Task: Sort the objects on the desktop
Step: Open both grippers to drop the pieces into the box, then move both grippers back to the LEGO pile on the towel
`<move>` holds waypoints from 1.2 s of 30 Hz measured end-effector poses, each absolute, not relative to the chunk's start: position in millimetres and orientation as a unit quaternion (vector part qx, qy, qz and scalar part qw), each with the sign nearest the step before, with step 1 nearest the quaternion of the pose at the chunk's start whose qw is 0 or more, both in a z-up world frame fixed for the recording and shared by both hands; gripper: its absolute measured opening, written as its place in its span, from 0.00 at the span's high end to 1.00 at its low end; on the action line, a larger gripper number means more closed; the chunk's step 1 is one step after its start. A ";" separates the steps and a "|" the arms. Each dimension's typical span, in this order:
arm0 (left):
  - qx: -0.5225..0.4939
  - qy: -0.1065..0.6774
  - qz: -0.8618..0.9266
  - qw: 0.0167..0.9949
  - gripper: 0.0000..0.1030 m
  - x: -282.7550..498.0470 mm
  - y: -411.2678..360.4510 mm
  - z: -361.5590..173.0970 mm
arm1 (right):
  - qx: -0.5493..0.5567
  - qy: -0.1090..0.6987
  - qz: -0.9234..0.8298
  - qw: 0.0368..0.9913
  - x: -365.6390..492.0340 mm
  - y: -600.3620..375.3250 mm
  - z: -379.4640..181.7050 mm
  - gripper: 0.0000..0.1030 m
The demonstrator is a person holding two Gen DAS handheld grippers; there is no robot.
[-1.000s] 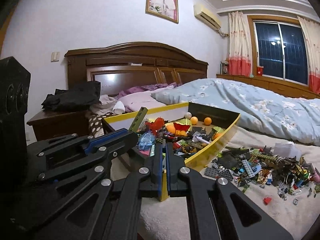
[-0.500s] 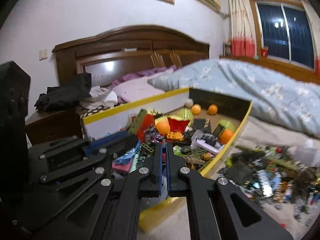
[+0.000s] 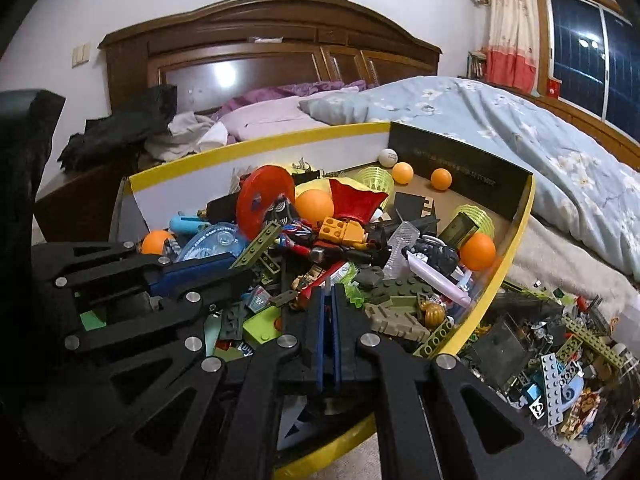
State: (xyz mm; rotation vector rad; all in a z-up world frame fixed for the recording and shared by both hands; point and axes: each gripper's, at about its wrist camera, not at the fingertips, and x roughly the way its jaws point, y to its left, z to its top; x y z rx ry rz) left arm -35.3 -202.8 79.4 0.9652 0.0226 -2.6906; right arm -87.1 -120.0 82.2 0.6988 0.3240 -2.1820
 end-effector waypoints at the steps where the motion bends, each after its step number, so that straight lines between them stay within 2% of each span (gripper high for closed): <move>1: 0.333 0.011 -0.932 0.143 0.91 -34.7 -203.7 79.7 | 0.276 0.124 -0.864 0.402 -88.0 -119.8 82.7 0.98; 2: 0.330 0.013 -0.933 0.145 0.91 -35.0 -205.5 80.4 | 0.275 0.121 -0.865 0.403 -87.6 -120.1 83.9 0.97; 4: 0.317 0.015 -0.937 0.147 0.90 -31.0 -204.8 82.4 | 0.269 0.108 -0.866 0.407 -86.4 -118.6 85.3 0.88; 10: 0.310 0.011 -0.937 0.160 0.90 -26.8 -206.3 85.1 | 0.257 0.108 -0.878 0.390 -79.8 -121.0 86.8 0.81; 12: 0.303 0.010 -0.937 0.171 0.86 -25.6 -206.1 88.2 | 0.254 0.101 -0.881 0.386 -79.9 -119.8 88.1 0.79; 18: 0.218 -0.037 -0.950 0.219 0.83 -7.5 -193.9 109.7 | 0.199 0.074 -0.910 0.356 -68.9 -106.2 107.6 0.67; 24: 0.177 -0.003 -0.960 0.219 0.80 24.3 -195.0 129.6 | 0.164 0.082 -0.929 0.320 -38.5 -98.7 136.6 0.59; 29: 0.160 0.056 -0.962 0.213 0.70 67.6 -200.6 129.3 | 0.118 0.091 -0.949 0.278 11.6 -94.8 146.8 0.58; 36: 0.156 0.041 -0.962 0.219 0.70 95.9 -178.6 119.4 | 0.137 0.088 -0.949 0.270 42.4 -75.9 136.7 0.58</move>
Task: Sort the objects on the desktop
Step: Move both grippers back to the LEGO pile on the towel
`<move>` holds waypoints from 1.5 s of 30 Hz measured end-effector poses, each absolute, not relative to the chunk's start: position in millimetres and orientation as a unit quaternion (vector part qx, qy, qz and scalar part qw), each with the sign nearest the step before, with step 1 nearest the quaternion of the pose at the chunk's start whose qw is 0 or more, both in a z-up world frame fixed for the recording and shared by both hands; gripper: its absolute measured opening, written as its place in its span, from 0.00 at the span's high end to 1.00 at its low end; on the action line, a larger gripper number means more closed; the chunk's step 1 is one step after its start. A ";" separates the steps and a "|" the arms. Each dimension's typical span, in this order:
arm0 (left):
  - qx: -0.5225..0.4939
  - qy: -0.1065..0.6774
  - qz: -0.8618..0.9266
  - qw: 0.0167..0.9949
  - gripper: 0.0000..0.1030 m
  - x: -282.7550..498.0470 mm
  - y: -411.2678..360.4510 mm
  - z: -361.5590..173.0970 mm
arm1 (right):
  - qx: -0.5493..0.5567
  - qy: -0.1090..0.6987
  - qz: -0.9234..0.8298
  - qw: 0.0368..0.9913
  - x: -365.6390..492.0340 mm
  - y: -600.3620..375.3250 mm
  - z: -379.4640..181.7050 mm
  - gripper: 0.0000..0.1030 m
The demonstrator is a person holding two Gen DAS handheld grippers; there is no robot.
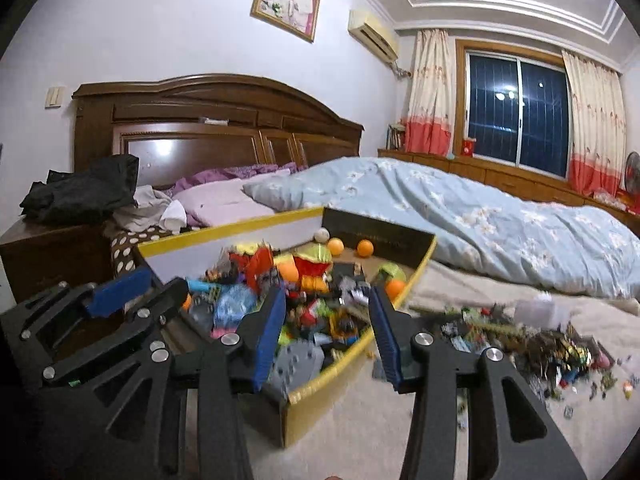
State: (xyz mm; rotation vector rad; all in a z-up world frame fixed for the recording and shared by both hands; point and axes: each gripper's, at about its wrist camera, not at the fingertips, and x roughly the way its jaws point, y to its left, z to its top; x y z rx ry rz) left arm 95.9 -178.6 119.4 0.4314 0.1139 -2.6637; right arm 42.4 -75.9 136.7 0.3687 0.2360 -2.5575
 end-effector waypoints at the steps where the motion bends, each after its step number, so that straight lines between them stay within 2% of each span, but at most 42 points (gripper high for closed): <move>1: 0.160 0.038 -0.962 0.216 0.70 95.1 -173.4 116.8 | 0.141 0.089 -0.949 0.267 44.1 -71.6 133.5 0.58; 6: 0.186 0.015 -0.965 0.186 0.70 68.6 -138.3 105.5 | 0.151 0.116 -0.953 0.235 34.0 -43.9 120.4 0.56; 11: 0.212 0.066 -0.969 0.107 0.70 26.6 -101.9 102.7 | 0.208 0.064 -0.961 0.170 0.6 14.4 118.4 0.55; 19: 0.223 0.075 -0.972 -0.019 0.70 -12.1 -10.9 93.7 | 0.201 0.028 -0.979 0.034 -4.2 120.0 113.4 0.51; 23: 0.219 0.032 -0.975 -0.033 0.70 -18.7 19.5 91.5 | 0.198 0.042 -0.979 0.009 -3.8 142.1 109.0 0.51; 26: 0.232 0.007 -0.972 -0.046 0.70 -23.4 29.4 87.6 | 0.196 0.048 -0.979 0.018 -10.6 154.2 101.2 0.51; 28: 0.274 0.013 -0.959 -0.070 0.67 -35.9 29.9 77.5 | 0.194 0.039 -0.980 0.030 -17.1 165.9 91.8 0.38; 30: 0.319 0.019 -0.944 -0.087 0.66 -48.8 29.4 61.8 | 0.220 0.037 -0.974 0.036 -32.6 176.1 75.8 0.31; 34: 0.374 0.014 -0.922 -0.102 0.66 -71.4 34.7 38.9 | 0.347 0.091 -0.930 0.083 -71.8 181.7 34.7 0.31; 41: 0.401 0.020 -0.910 -0.105 0.66 -94.7 43.9 21.4 | 0.395 0.040 -0.912 0.105 -99.0 200.0 25.3 0.33; 44: 0.401 0.021 -0.910 -0.107 0.66 -98.9 45.2 19.8 | 0.403 0.045 -0.908 0.105 -113.5 197.9 23.9 0.37; 45: 0.400 0.022 -0.910 -0.107 0.66 -99.8 44.0 20.3 | 0.406 0.046 -0.907 0.103 -116.3 195.3 24.5 0.43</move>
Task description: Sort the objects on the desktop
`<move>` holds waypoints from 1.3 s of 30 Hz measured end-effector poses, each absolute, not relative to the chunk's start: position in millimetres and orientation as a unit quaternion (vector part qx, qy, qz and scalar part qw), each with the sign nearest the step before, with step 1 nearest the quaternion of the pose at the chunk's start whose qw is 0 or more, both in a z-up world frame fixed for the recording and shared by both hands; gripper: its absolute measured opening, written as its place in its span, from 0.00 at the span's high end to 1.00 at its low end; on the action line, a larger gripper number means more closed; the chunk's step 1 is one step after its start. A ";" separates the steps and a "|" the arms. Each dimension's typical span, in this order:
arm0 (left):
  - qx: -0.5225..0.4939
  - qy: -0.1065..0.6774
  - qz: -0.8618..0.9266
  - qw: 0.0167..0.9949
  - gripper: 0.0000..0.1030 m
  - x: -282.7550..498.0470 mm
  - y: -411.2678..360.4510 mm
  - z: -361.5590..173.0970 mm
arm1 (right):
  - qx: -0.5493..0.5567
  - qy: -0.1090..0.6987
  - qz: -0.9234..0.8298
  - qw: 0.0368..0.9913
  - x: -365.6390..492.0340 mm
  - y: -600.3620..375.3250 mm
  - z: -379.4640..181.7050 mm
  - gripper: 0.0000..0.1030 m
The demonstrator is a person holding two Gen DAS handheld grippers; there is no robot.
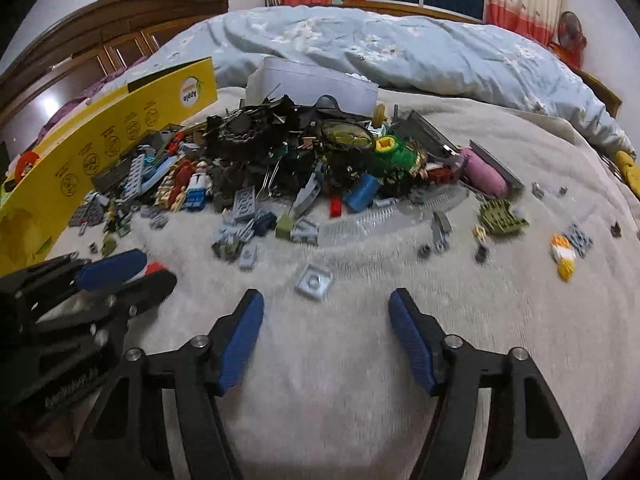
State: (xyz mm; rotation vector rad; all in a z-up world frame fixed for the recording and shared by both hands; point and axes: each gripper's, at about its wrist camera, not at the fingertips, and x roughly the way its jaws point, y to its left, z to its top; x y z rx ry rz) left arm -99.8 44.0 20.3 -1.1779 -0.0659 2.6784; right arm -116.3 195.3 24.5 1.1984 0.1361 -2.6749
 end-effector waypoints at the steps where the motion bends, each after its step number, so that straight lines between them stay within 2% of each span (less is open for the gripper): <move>1: -0.397 -0.025 0.911 0.108 0.66 -99.5 43.7 20.3 | 0.408 0.048 -0.906 0.100 -122.1 193.9 25.5 0.47; 3: -0.396 -0.030 0.911 0.109 0.73 -100.2 40.1 20.6 | 0.408 0.051 -0.907 0.093 -129.9 190.6 28.4 0.69; 5: -0.397 -0.040 0.911 0.110 0.77 -101.3 35.2 20.4 | 0.410 0.050 -0.906 0.091 -135.3 187.9 28.5 0.79; 7: -0.398 -0.053 0.908 0.115 0.82 -104.5 30.2 19.6 | 0.406 0.046 -0.908 0.088 -135.9 185.6 28.1 0.85; 10: -0.403 -0.072 0.904 0.122 0.82 -108.4 25.4 19.4 | 0.395 0.044 -0.914 0.084 -130.2 185.8 29.4 0.91; 14: -0.393 -0.046 0.911 0.118 0.82 -104.0 32.6 21.6 | 0.381 0.019 -0.921 0.080 -124.7 193.5 34.7 0.92; 18: -0.371 -0.028 0.921 0.117 0.82 -91.2 37.9 34.1 | 0.366 0.027 -0.927 0.082 -112.9 185.8 43.0 0.96; 27: -0.290 -0.034 0.948 0.130 0.82 -36.0 41.4 86.7 | 0.321 0.021 -0.940 0.113 -54.5 170.6 77.5 0.99; 32: -0.238 -0.010 0.961 0.142 0.82 2.3 44.3 115.5 | 0.293 0.015 -0.949 0.119 -18.4 168.4 99.5 0.99; 39: -0.231 0.013 0.964 0.128 0.82 15.1 41.5 117.9 | 0.292 0.021 -0.947 0.130 -4.8 156.0 103.3 0.99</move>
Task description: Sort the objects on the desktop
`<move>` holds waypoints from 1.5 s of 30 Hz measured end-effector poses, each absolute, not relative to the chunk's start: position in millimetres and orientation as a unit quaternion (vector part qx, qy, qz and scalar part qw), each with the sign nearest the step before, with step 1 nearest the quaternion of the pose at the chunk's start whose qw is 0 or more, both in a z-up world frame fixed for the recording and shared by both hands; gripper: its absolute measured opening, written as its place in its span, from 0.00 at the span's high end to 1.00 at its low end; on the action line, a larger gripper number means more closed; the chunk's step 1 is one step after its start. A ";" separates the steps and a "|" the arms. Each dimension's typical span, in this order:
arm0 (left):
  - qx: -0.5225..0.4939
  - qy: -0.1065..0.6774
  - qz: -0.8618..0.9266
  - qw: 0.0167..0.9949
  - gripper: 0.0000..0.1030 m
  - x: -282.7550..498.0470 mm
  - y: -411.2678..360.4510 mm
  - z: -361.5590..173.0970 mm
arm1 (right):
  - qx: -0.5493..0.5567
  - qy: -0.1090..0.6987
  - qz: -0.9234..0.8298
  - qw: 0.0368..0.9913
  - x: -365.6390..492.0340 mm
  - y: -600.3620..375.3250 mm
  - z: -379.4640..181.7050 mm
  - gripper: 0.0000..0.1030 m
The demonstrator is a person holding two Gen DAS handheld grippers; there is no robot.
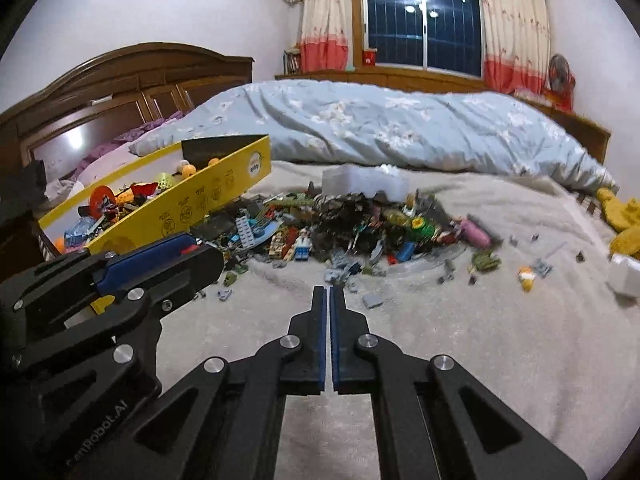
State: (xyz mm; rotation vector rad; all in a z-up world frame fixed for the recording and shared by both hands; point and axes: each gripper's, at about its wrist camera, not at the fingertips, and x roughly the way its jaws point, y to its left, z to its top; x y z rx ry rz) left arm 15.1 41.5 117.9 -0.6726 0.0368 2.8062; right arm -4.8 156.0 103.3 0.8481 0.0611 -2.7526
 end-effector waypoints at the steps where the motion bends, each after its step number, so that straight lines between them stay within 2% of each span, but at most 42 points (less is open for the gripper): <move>1: -0.232 0.013 0.965 0.125 0.82 14.3 40.1 118.5 | 0.294 0.019 -0.946 0.132 -5.7 155.5 102.8 0.99; 11: -0.240 -0.010 0.966 0.096 0.82 10.5 10.9 117.8 | 0.269 0.019 -0.950 0.160 -6.5 130.9 114.2 0.99; 16: -0.226 -0.009 0.972 0.064 0.82 28.2 -20.9 120.5 | 0.244 0.031 -0.946 0.213 1.4 94.9 115.9 0.99; 20: -0.188 0.028 0.982 0.005 0.82 56.5 -50.9 120.6 | 0.189 0.087 -0.942 0.263 19.0 52.2 118.3 1.00; 27: -0.163 0.017 0.985 -0.059 0.83 102.8 -110.5 118.3 | 0.089 0.168 -0.931 0.311 63.5 -20.5 117.4 1.00; 33: -0.102 0.014 0.992 -0.076 0.83 136.2 -137.9 121.9 | -0.008 0.185 -0.931 0.313 98.3 -48.8 123.2 1.00; 38: -0.088 -0.004 0.994 -0.060 0.83 135.9 -141.1 127.3 | -0.075 0.198 -0.933 0.291 110.3 -51.1 129.1 1.00; 41: -0.087 -0.017 0.995 -0.048 0.82 129.6 -140.3 129.5 | -0.076 0.217 -0.933 0.276 106.8 -49.2 123.5 1.00; 45: -0.099 -0.019 0.993 -0.060 0.83 116.0 -140.4 124.9 | 0.009 0.227 -0.948 0.224 65.0 -22.3 107.2 0.99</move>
